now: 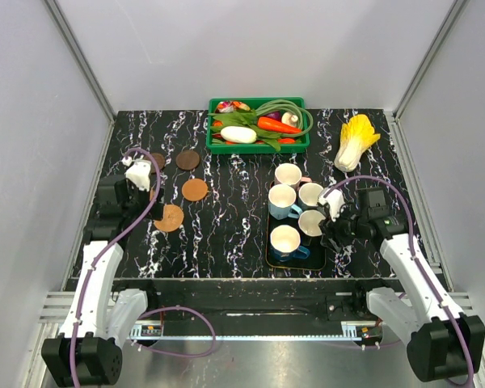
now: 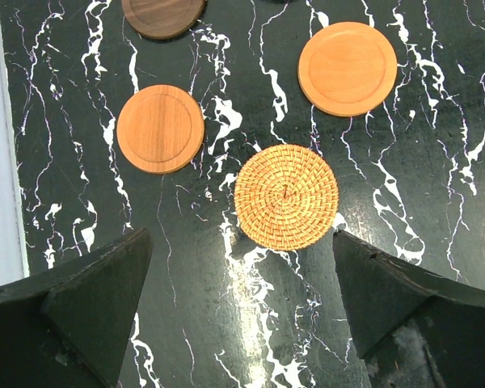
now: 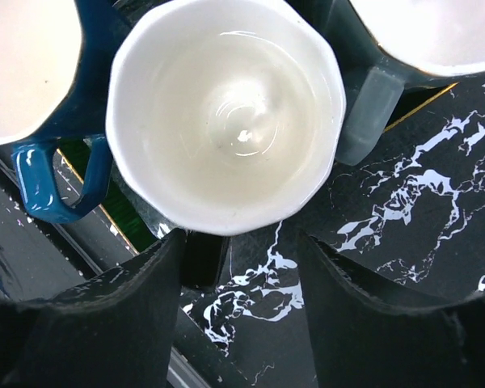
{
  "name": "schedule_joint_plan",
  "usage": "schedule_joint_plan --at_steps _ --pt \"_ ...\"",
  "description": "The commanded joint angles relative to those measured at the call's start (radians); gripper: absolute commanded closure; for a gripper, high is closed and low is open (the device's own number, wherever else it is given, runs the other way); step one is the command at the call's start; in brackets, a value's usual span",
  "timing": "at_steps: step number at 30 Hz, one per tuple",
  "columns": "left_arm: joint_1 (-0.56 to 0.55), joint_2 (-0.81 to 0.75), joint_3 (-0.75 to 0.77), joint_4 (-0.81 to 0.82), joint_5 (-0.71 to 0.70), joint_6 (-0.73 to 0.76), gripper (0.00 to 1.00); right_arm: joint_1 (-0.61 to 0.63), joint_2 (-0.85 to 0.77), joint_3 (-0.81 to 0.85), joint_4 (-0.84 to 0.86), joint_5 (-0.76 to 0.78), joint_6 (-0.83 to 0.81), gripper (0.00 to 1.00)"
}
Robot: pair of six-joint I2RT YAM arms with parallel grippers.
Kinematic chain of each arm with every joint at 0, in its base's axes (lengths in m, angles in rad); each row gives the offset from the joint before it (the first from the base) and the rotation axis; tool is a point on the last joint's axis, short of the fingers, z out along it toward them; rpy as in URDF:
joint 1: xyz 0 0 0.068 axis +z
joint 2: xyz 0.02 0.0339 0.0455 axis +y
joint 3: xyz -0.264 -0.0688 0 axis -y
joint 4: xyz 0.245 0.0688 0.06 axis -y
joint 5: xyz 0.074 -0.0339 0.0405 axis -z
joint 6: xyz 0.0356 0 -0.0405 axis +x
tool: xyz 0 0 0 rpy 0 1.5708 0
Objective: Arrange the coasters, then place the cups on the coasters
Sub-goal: Pick up the cup from the tray.
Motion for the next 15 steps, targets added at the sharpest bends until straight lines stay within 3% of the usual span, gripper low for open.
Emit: schedule_joint_plan --at_steps 1,15 --pt "0.009 -0.005 -0.009 0.06 -0.018 -0.009 0.01 0.001 0.034 -0.011 0.072 0.032 0.023 0.39" --pt "0.016 -0.004 -0.013 0.063 -0.012 -0.009 0.01 0.001 0.045 -0.034 0.093 0.014 -0.007 0.49"
